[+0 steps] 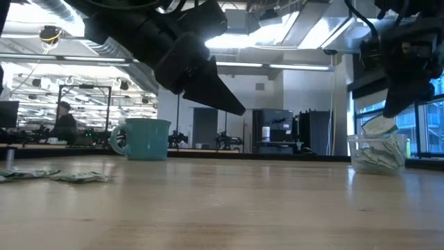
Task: Pick and place Stevia / Truvia into bins
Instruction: Put the truvia packet into the transparent bin
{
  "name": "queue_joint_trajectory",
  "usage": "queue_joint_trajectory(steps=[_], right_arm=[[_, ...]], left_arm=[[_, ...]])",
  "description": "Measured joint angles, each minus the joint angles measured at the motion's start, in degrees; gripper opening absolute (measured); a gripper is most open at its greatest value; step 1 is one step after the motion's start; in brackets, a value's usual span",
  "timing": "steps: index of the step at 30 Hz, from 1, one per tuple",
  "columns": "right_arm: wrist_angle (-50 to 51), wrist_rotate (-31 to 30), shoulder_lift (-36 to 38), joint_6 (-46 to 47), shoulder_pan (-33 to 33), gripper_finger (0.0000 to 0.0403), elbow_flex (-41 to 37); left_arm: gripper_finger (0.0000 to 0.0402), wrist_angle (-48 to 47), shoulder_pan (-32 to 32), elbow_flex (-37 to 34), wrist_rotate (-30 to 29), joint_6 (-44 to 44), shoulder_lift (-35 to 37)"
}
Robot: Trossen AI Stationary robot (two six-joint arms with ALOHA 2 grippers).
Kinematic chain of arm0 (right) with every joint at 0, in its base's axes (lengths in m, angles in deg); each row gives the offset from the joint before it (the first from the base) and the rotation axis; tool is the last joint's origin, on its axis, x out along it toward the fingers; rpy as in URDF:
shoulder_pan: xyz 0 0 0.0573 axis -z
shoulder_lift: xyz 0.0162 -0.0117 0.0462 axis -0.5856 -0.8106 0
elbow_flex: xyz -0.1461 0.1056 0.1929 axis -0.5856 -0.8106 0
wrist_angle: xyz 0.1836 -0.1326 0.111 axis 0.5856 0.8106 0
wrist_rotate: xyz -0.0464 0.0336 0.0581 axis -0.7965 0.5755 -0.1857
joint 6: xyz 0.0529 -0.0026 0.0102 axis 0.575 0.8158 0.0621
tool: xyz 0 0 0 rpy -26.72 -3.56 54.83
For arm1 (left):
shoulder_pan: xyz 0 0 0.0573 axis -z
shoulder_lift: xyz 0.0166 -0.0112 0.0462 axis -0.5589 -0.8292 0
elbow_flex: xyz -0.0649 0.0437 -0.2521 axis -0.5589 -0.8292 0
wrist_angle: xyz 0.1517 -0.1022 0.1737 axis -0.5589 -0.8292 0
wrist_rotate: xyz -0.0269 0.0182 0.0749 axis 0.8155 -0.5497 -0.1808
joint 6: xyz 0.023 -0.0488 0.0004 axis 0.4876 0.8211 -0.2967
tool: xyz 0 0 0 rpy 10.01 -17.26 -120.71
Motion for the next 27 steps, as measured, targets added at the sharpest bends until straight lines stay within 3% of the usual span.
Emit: queue_joint_trajectory(steps=[19,27], right_arm=[[-0.9,-0.6,-5.0,-1.4,0.0,0.0005,-3.2],[-1.3,-3.9,-4.9,-1.1,0.0,0.0070,-3.2]], left_arm=[[0.0060,-0.8,0.1,0.0,0.2,0.0,0.0],[0.0059,-0.9,0.1,0.0,-0.4,0.9,0.0]])
